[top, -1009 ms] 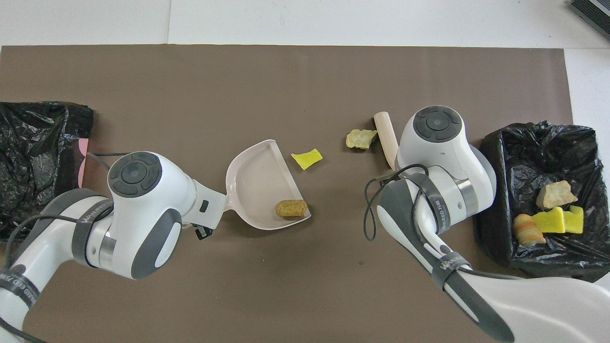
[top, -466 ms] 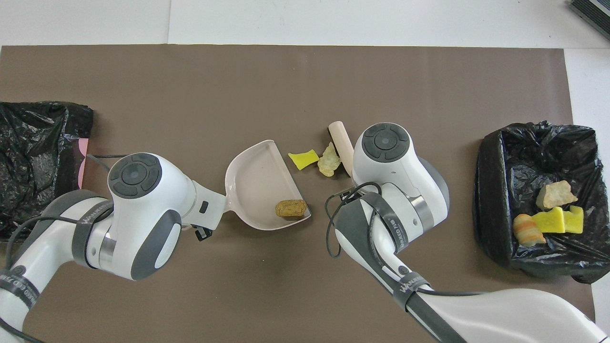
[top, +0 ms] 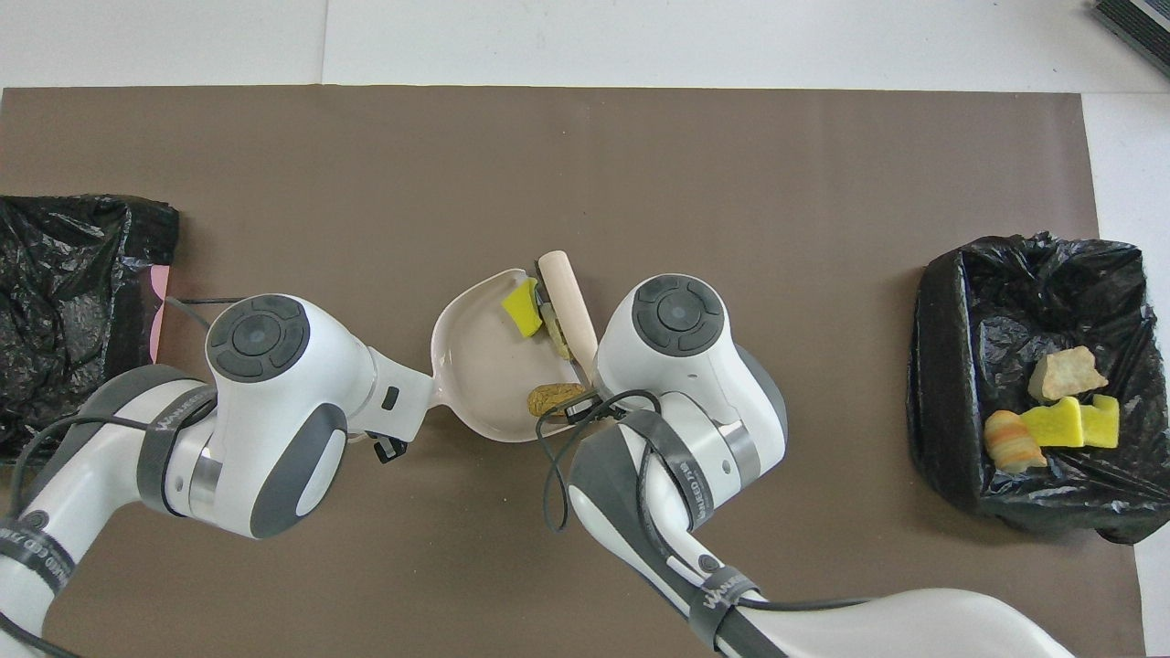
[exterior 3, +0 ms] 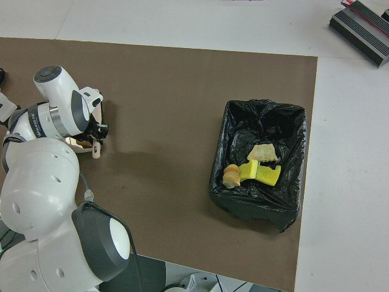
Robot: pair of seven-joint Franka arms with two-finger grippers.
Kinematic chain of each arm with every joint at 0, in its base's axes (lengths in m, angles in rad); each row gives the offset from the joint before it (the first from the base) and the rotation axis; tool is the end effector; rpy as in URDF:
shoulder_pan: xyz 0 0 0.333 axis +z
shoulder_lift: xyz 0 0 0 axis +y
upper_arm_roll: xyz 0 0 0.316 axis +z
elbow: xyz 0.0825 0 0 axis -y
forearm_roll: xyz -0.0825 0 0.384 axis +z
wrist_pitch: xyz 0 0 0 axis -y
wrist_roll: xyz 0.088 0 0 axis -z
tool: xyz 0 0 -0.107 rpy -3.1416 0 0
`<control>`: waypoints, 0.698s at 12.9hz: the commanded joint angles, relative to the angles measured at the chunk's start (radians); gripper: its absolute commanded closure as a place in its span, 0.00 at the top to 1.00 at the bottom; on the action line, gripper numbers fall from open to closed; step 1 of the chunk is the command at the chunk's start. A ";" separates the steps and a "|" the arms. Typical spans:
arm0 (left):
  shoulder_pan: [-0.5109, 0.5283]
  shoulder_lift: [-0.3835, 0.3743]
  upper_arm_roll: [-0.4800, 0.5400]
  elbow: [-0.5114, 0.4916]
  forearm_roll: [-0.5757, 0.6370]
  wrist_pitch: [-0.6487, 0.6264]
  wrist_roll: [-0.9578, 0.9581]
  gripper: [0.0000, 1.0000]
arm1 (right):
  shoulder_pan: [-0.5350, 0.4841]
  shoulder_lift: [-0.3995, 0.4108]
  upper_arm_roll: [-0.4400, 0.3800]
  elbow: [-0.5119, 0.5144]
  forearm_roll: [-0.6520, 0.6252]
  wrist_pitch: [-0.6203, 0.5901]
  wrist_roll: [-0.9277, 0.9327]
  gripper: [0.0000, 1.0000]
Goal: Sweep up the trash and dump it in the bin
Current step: 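Sweep the sponge and food bits into the dustpan with the right gripper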
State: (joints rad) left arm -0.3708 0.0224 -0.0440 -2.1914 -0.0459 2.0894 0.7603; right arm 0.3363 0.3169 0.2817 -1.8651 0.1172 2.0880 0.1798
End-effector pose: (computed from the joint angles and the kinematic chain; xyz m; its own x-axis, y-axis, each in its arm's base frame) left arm 0.4754 -0.2118 0.3658 0.4044 -0.9123 -0.0642 -0.9054 -0.4093 0.1131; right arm 0.5045 0.3541 0.3479 0.9233 0.3646 -0.1208 0.3439 -0.9247 -0.1632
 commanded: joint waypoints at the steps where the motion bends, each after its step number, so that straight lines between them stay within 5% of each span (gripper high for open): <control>1: -0.005 -0.038 0.007 -0.041 -0.003 0.018 -0.015 0.00 | 0.032 -0.024 0.025 -0.005 0.102 -0.014 -0.011 0.00; 4: -0.005 -0.036 0.009 -0.042 -0.014 0.017 -0.016 0.00 | 0.050 -0.048 0.031 0.006 0.118 -0.020 0.056 0.00; 9: 0.019 -0.032 0.009 -0.022 -0.068 -0.002 -0.070 0.00 | -0.014 -0.163 0.025 0.023 0.144 -0.259 0.072 0.00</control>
State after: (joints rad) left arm -0.3601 0.0221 -0.0374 -2.1944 -0.0953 2.0882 0.7203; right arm 0.3559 0.2161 0.3028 -1.8311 0.2324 1.8955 0.2407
